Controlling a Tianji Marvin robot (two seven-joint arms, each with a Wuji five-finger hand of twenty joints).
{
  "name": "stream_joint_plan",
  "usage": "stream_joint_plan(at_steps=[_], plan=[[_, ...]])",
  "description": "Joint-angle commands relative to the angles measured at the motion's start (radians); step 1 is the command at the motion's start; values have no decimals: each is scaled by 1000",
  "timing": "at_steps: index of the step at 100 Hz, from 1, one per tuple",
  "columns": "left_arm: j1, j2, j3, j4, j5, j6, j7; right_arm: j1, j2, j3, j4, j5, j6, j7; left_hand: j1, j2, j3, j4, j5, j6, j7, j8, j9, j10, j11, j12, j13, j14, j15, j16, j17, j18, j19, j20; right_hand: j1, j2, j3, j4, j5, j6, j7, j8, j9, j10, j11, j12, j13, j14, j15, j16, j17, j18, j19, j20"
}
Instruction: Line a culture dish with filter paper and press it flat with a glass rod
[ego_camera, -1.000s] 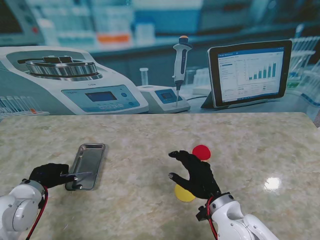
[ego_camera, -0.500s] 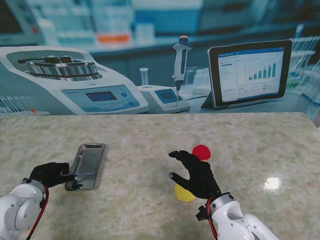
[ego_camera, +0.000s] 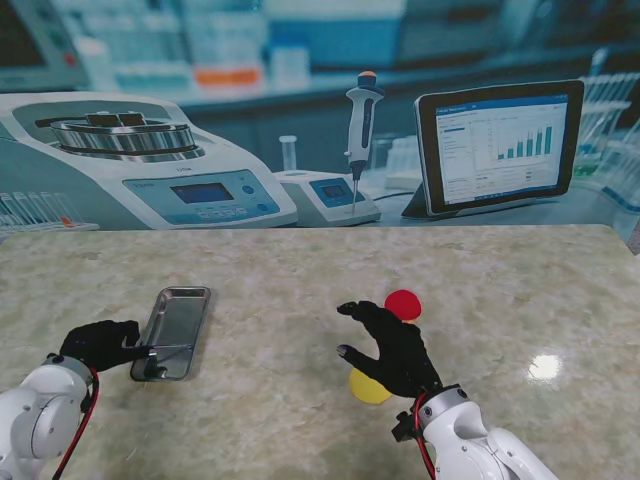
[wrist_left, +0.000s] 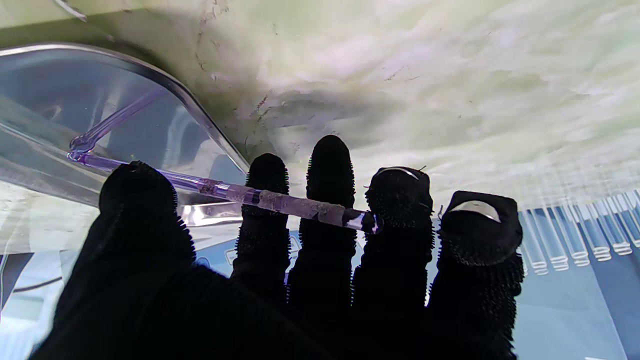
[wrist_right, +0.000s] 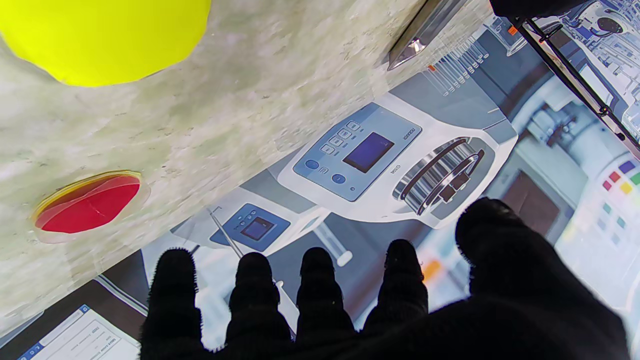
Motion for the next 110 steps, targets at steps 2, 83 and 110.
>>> stream_joint_plan(at_steps=[2,83,110], plan=[[0,0,1,-3,4,4,-3,-7,-5,-2,-5,5,1,2,12,33,-24,22,-24,28,-52,-64,-43,31,-60,-45,-30,26,-30,-19,-14,13,-8,35,6,35,-22,21,-18,-4,14,9,-29,-8,5,-2,-29,-4,21,8,-9,-9,15,1],[-8,-1,5,0,2,8,4,-7,-6,-4,-5,9,2,1,10,31,-25,21,21,94,-317,-422,-120,52,-406,-383,-85,63,-553,-303,-166,113,-268,-157,6,37,-24,21,-23,-3,31,-6,-29,-8,10,-5,-30,-3,20,7,-9,-9,16,-4],[-9,-2,2,1,-7,6,15,-7,-6,-4,-6,10,0,1,8,32,-26,21,25,121,-463,-507,-177,48,-512,-486,-145,36,-815,-446,-277,148,-571,-357,6,37,-25,21,-24,-5,36,-11,-29,-8,11,-5,-29,-3,21,7,-9,-9,16,-6]])
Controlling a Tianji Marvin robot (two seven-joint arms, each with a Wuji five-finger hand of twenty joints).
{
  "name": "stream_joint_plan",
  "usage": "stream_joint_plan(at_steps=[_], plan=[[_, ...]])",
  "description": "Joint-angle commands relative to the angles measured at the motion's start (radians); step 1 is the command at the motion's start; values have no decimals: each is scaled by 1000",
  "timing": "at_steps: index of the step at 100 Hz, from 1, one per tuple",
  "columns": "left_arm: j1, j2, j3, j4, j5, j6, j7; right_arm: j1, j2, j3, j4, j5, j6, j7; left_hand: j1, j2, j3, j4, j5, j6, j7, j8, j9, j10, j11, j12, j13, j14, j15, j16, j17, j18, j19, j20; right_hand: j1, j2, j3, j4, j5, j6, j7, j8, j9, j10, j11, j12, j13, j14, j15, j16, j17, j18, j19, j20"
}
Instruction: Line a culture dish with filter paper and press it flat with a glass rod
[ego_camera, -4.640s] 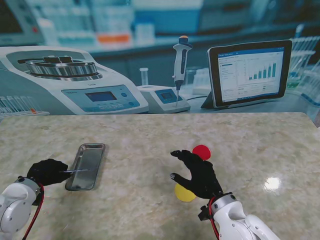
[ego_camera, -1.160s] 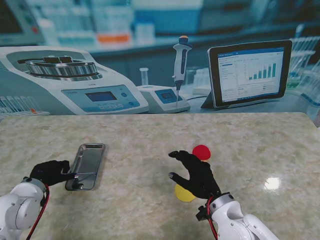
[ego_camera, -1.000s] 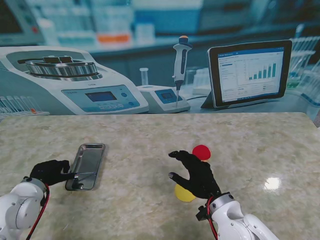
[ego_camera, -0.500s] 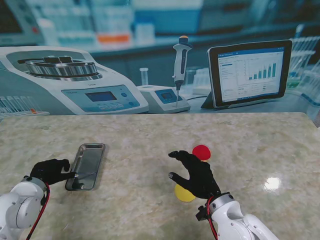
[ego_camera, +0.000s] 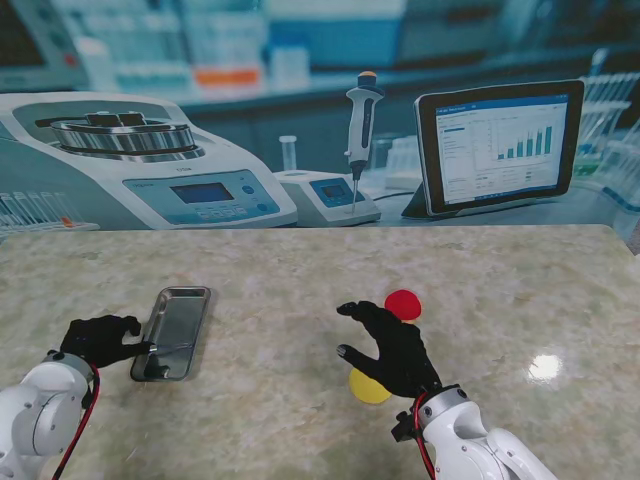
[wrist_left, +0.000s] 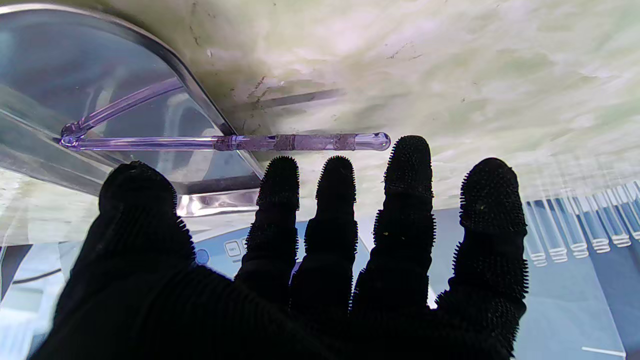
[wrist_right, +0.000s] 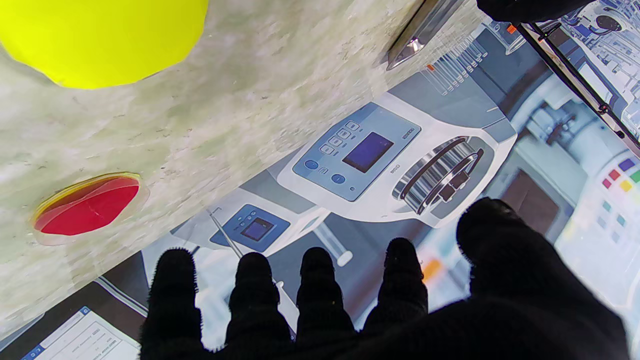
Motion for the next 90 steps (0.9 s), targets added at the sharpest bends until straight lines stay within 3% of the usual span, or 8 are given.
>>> stream_joint_plan(at_steps=[1,16,46,81,89,90], plan=[[2,-2,-3,-1,-5,0,2,-8,-5,-3,-6,3,1,1,8,32,-23,21,11,37,-58,-32,-44,23,-23,-27,-37,0,-51,-30,-32,60,-58,-56,5,36,-16,21,-23,-5,12,-12,-28,-9,9,-5,-29,-3,21,7,-9,-9,15,-6],[13,-5,-17,-19,-14,-7,11,-7,-6,-3,-5,3,0,-1,5,35,-24,21,-1,50,-149,-79,-81,19,-41,-43,-71,-5,-91,-39,-73,50,-109,-83,5,36,-16,21,-24,-5,14,-14,-28,-8,12,-4,-29,-4,21,7,-9,-9,15,-6],[79,-25,-73,-117,-84,-70,79,-3,-5,-1,-7,-2,-5,-2,12,46,8,47,-78,36,-268,-143,-207,-8,-105,-89,-239,-68,-306,-157,-251,-35,-460,-246,6,35,-16,21,-26,-5,14,-18,-27,-10,15,-3,-28,-9,21,7,-10,-8,15,-7],[244,-65,-111,-338,-360,-192,101,4,-5,3,-18,-13,-8,-1,-31,39,92,40,-160,34,-421,-228,-364,-34,-166,-130,-402,-100,-456,-216,-356,-90,-779,-291,8,34,-12,25,-25,0,-38,-44,-29,-25,-5,-20,-30,-17,8,0,-9,-11,10,-10],[290,-73,-104,-389,-417,-206,104,7,-5,3,-20,-13,-8,-3,-27,48,82,40,-186,28,-438,-238,-421,-43,-182,-137,-441,-107,-484,-219,-380,-110,-846,-289,8,34,-12,27,-15,5,-70,-64,-27,-30,-19,-34,-30,-22,-3,-7,-10,-13,11,-9],[295,-74,-103,-394,-422,-208,106,8,-5,2,-20,-13,-8,-3,-17,53,64,43,-190,28,-435,-239,-427,-44,-183,-138,-455,-113,-493,-219,-376,-113,-880,-263,8,34,-12,27,-15,5,-72,-65,-27,-32,-20,-35,-30,-22,-4,-8,-10,-13,11,-9]])
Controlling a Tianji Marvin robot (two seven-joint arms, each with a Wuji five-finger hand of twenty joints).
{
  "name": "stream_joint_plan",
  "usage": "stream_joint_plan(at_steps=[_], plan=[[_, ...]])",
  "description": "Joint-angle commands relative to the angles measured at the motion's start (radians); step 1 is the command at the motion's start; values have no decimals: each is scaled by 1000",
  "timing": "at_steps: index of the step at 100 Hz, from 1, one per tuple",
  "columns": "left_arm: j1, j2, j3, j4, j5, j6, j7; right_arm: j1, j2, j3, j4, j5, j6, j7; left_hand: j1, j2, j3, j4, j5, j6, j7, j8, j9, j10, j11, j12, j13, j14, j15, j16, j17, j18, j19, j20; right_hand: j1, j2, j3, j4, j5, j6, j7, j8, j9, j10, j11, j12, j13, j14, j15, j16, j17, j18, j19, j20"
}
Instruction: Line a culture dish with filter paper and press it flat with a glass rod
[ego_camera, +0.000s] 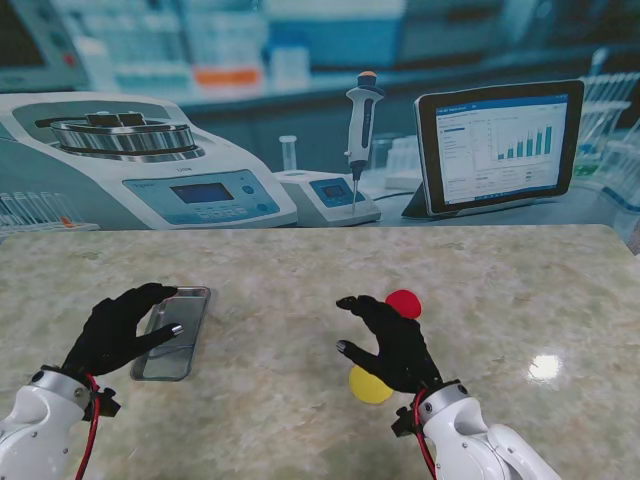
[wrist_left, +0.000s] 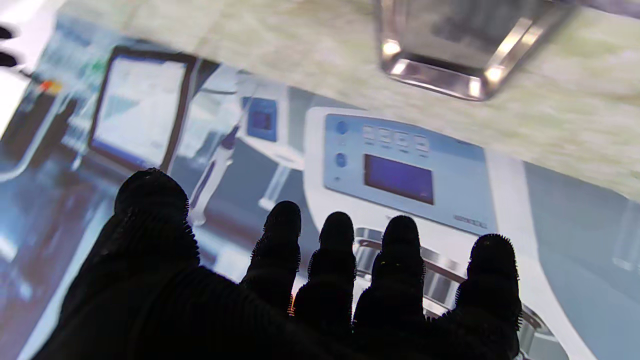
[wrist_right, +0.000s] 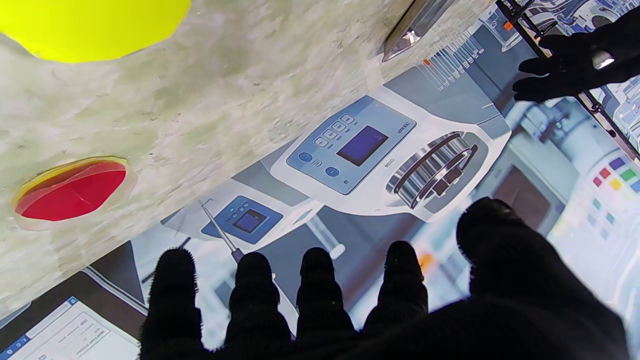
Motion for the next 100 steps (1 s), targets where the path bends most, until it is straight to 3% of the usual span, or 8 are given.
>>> stream_joint_plan(at_steps=[1,16,34,36,47,59,66,100], plan=[[39,-14,19,-38,11,-10,7,0,-5,-2,-11,0,-1,-2,-2,29,-14,26,-43,-5,-24,-17,-67,-34,-25,-24,-70,-37,-42,-19,-30,-36,-118,2,8,33,-12,27,-14,5,-36,-21,-28,-33,-22,-16,-31,-24,-5,-8,-11,-13,10,-9],[103,-27,60,-95,-53,-31,53,9,-6,-9,-6,2,-4,-7,11,47,-42,30,-102,-12,-38,-25,-112,-47,-129,-66,-159,-78,-83,-40,-84,-92,-198,5,12,33,-9,34,11,11,-119,-87,-29,-47,-60,-56,-34,-43,-43,-33,-10,-24,-23,-28],[151,-39,128,-130,-110,-41,104,22,-8,-24,-3,19,-4,-4,25,69,-79,35,-142,-22,-70,-47,-153,-61,-232,-68,-201,-101,-107,-104,-57,-118,-283,-118,21,36,-1,51,21,9,-147,-174,-33,-56,-95,-91,-40,-60,-84,-59,-13,-32,-58,-45],[155,-40,136,-133,-115,-39,109,22,-8,-25,-5,21,-3,-3,25,70,-80,35,-145,-22,-71,-48,-153,-86,-236,-68,-202,-101,-109,-109,-58,-120,-284,-123,21,36,-1,52,21,8,-146,-175,-35,-56,-97,-92,-42,-62,-86,-60,-14,-32,-59,-45],[178,-44,180,-148,-145,-22,131,23,-8,-30,-7,28,-6,-3,33,74,-83,36,-156,-22,-80,-56,-157,-99,-260,-134,-202,-118,-130,-194,-50,-139,-306,-204,19,35,1,61,23,3,-150,-217,-39,-59,-131,-102,-47,-67,-124,-76,-15,-34,-83,-54],[196,-49,227,-153,-154,-14,164,24,-10,-35,2,45,-17,-6,40,78,-84,37,-155,-21,-122,-79,-164,-106,-272,-210,-207,-153,-152,-321,-39,-173,-336,-351,11,29,-4,55,24,-4,-150,-249,-44,-61,-147,-94,-55,-70,-151,-82,-21,-31,-121,-67],[201,-51,249,-156,-161,-10,178,22,-10,-36,8,49,-26,-6,38,82,-84,38,-156,-20,-146,-92,-167,-107,-274,-237,-209,-162,-154,-356,-38,-181,-337,-392,2,25,-8,52,24,-4,-151,-256,-47,-61,-151,-93,-59,-68,-156,-84,-24,-27,-127,-69],[185,-63,340,-155,-210,38,236,-9,-10,-36,34,87,-98,-11,32,91,-87,37,-154,-36,-174,-107,-168,-107,-276,-251,-212,-145,-155,-368,-39,-170,-337,-418,-32,22,-6,5,29,-1,-155,-331,-47,-68,-176,-85,-61,-85,-171,-116,-16,-58,-226,-108]])
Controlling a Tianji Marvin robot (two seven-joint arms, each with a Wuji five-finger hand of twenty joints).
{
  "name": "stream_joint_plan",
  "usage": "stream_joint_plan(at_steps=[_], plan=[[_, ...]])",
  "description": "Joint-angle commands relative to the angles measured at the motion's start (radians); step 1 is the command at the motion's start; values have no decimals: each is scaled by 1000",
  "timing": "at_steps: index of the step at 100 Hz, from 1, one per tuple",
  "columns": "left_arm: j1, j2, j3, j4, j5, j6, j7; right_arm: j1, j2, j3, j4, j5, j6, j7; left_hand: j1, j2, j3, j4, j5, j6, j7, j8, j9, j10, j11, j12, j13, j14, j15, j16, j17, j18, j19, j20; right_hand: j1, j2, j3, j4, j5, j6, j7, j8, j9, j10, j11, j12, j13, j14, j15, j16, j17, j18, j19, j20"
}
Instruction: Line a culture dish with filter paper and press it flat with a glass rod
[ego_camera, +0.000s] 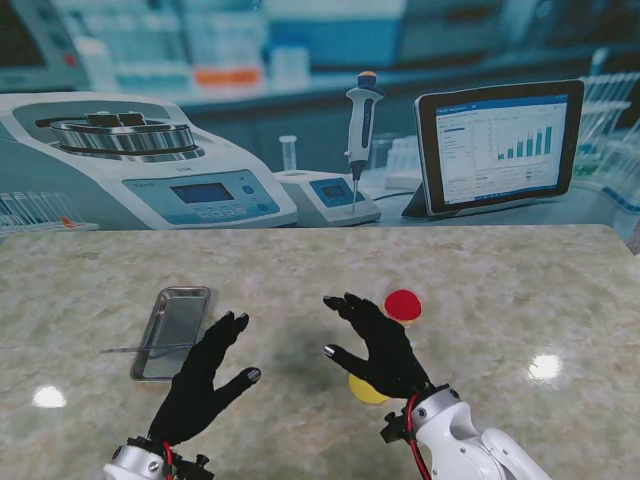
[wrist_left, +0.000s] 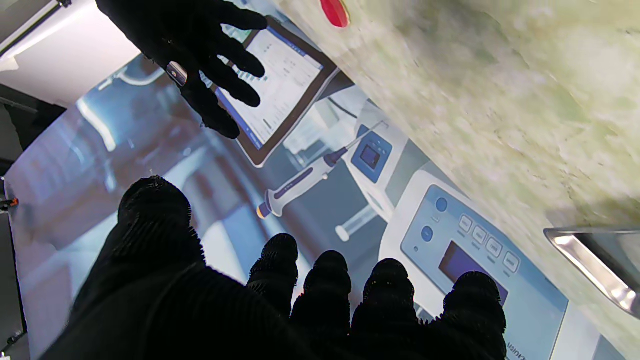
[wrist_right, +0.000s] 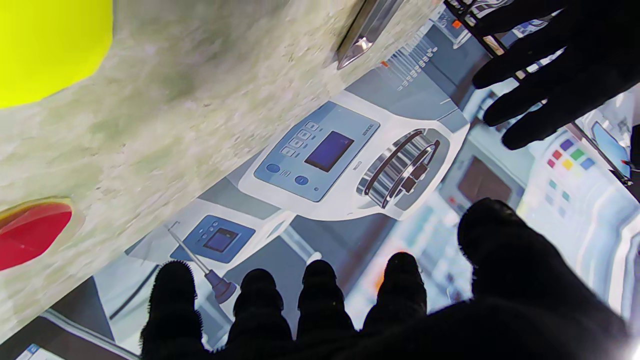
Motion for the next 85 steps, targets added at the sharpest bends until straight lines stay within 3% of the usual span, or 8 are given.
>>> stream_joint_plan(at_steps=[1,9,13,18,38,85], plan=[[-7,-10,13,2,-8,14,3,-17,-5,-8,14,9,-8,-3,4,33,-23,37,-13,-37,-36,-13,-34,-40,-21,-18,-39,-28,-21,-20,-2,-31,-58,-43,-22,22,-6,-26,9,-10,-29,-31,-37,-54,-30,2,-23,-48,-45,-28,-9,-48,-56,-31],[-18,-13,29,8,-21,26,12,-21,-4,-13,22,17,-25,-3,7,33,-22,37,-10,-48,-30,-10,-31,-42,-16,-13,-37,-30,-19,-18,-2,-31,-57,-45,-30,21,-2,-33,11,18,-40,-91,-34,-57,-34,-40,-21,-84,-54,-76,5,-94,-132,-65],[-22,-14,35,9,-25,31,18,-23,-3,-13,22,20,-31,3,8,34,-21,37,-9,-51,-26,-7,-30,-41,-14,-9,-37,-28,-17,-16,-1,-30,-56,-46,-36,26,-2,-36,18,27,-38,-199,-33,-61,-31,-90,-20,-93,-53,-96,18,-110,-184,-63],[-27,-16,43,10,-27,38,25,-25,-3,-15,25,23,-35,5,9,35,-22,38,-11,-54,-9,2,-31,-40,-11,5,-37,-26,-15,-8,-2,-30,-54,-46,-39,25,-2,-37,18,23,-41,-218,-30,-67,-32,-99,-21,-95,-55,-100,16,-115,-196,-64],[-32,-17,57,4,-26,59,32,-29,-1,-18,25,31,-35,14,10,36,-22,38,-12,-62,5,10,-30,-41,-12,19,-37,-28,-17,-2,-2,-29,-54,-47,-62,21,-5,-43,24,-12,-38,-238,-39,-70,-36,-95,-23,-51,-48,-95,13,-65,-202,-50],[-12,-15,50,-12,-19,44,29,-32,-3,-17,27,18,-43,-5,12,37,-23,38,-13,-60,17,17,-27,-45,-9,36,-37,-31,-18,-5,-2,-31,-55,-51,-69,18,7,-50,22,-12,-27,-234,-40,-66,-37,-58,-23,-50,-45,-76,10,-59,-193,-16]])
